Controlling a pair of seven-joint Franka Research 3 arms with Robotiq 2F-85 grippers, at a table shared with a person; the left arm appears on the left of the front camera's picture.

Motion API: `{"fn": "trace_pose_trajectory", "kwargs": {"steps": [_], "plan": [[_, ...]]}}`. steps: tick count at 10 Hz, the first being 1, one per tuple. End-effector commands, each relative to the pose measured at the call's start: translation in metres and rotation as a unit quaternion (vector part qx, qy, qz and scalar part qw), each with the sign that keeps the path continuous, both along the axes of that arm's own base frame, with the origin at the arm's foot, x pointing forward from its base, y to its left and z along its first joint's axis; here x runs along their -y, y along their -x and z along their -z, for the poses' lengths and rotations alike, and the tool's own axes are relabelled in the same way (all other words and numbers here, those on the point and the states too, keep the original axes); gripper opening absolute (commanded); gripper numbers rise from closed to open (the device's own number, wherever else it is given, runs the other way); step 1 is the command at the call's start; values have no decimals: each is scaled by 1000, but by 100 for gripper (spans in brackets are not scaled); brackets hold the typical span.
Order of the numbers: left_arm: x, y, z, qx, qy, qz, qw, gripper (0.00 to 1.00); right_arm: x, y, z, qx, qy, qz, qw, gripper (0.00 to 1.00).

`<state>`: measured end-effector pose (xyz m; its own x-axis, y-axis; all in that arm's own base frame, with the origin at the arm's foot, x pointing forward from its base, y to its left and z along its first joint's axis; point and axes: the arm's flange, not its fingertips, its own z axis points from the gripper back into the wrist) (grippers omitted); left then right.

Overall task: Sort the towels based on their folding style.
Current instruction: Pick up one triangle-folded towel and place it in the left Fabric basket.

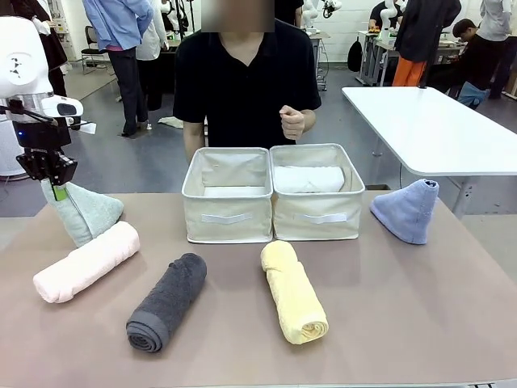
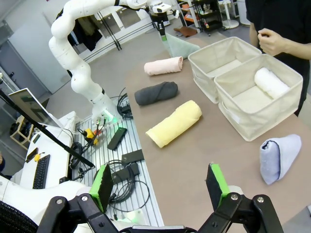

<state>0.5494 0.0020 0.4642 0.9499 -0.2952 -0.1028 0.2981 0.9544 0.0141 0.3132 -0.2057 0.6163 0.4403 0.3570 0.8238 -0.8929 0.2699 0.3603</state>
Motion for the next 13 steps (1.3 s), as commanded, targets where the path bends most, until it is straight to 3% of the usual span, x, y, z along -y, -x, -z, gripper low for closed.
{"fn": "trace_pose_trajectory", "kwargs": {"steps": [1,4,7,9,10,13], "plan": [[5,8,-28,11,-4,27,1000,0,1,0,0,1,-7,-1,1000,100],[20,63,-111,65,-11,129,989,0,1,0,0,1,-7,-1,1000,100],[24,114,-161,72,-67,149,984,0,1,0,0,1,-7,-1,1000,100],[10,139,-170,92,-48,145,984,0,1,0,0,1,-7,-1,1000,100],[25,120,-176,74,-54,139,986,0,1,0,0,1,-7,-1,1000,100],[25,120,-176,74,-54,139,986,0,1,0,0,1,-7,-1,1000,100]]}}
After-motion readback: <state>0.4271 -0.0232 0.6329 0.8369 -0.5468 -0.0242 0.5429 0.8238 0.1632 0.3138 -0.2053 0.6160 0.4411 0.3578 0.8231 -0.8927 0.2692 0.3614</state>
